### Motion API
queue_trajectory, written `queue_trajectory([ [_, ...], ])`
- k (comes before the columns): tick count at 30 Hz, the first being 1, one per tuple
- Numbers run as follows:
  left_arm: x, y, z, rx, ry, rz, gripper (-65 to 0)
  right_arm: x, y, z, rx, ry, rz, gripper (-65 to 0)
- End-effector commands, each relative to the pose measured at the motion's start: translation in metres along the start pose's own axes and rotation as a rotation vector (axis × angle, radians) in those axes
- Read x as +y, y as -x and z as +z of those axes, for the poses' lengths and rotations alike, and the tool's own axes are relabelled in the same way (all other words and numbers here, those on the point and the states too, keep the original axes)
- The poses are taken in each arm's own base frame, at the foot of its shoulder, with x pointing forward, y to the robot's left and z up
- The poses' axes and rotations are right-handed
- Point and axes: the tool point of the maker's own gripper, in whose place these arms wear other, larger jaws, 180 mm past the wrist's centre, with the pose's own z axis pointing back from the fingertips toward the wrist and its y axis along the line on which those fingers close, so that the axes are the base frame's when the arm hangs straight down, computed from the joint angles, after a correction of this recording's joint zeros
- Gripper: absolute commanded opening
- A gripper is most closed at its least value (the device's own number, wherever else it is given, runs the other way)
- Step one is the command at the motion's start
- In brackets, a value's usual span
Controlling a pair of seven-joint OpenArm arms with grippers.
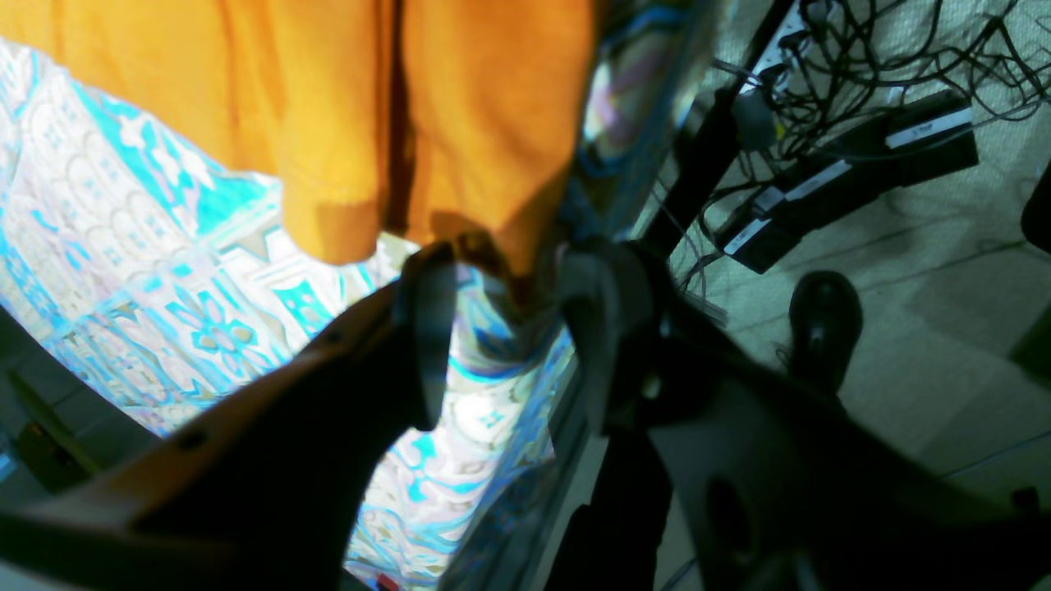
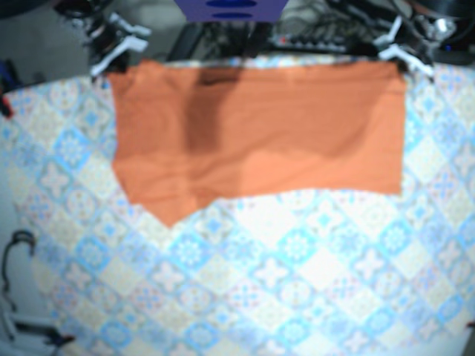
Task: Fold the T-shirt properly
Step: 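Pull the shoulder edge toward the robot with both grippers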
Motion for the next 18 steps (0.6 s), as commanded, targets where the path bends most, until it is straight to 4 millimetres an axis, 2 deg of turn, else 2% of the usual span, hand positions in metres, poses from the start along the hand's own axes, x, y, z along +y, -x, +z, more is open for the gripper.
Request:
queue_trajectory([
  [1,0.0059,0.0029,0.0024,0.001,-0.016,-0.011,-39.9,-0.0026,0.0014,0.003,-0.004,0.012,0.006,-50.0],
  [18,0.0032,0.0038,0.0032,0.003,-0.01,-0.012,-39.9,-0.0013,0.0023,0.0036,0.001,0.009,0.005,-49.8],
])
